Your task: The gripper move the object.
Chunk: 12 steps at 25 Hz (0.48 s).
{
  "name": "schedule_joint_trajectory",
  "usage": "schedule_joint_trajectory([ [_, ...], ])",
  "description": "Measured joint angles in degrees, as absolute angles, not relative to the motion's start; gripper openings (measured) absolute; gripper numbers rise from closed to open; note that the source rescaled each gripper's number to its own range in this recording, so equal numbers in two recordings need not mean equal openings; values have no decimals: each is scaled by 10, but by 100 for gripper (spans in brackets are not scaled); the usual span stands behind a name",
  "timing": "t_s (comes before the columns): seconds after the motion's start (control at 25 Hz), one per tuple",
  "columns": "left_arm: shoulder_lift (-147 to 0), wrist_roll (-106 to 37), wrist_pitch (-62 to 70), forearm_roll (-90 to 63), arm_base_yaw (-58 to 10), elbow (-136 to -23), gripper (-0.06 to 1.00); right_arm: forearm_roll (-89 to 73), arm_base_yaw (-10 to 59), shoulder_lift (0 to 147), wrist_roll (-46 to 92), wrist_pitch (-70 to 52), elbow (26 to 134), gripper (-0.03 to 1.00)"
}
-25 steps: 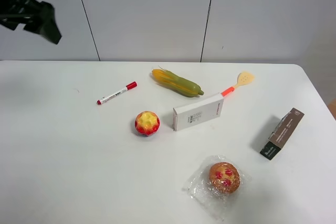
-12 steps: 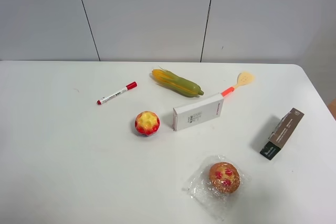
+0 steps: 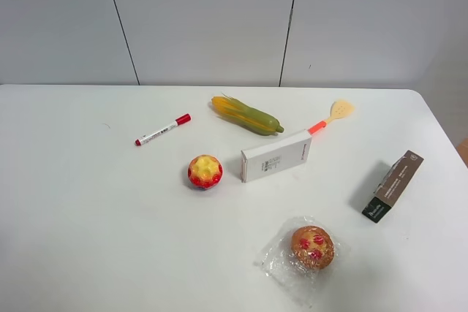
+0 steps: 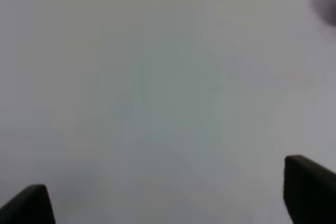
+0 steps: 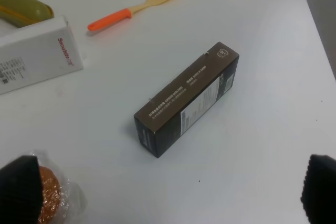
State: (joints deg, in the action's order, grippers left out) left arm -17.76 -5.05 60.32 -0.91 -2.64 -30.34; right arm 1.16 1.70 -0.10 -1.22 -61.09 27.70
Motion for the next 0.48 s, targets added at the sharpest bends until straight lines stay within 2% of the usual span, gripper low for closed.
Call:
schedule_joint_trajectory([
  [0.48, -36, -38, 606, -8, -26, -294, 78, 12, 17, -1, -12, -611, 277, 100],
])
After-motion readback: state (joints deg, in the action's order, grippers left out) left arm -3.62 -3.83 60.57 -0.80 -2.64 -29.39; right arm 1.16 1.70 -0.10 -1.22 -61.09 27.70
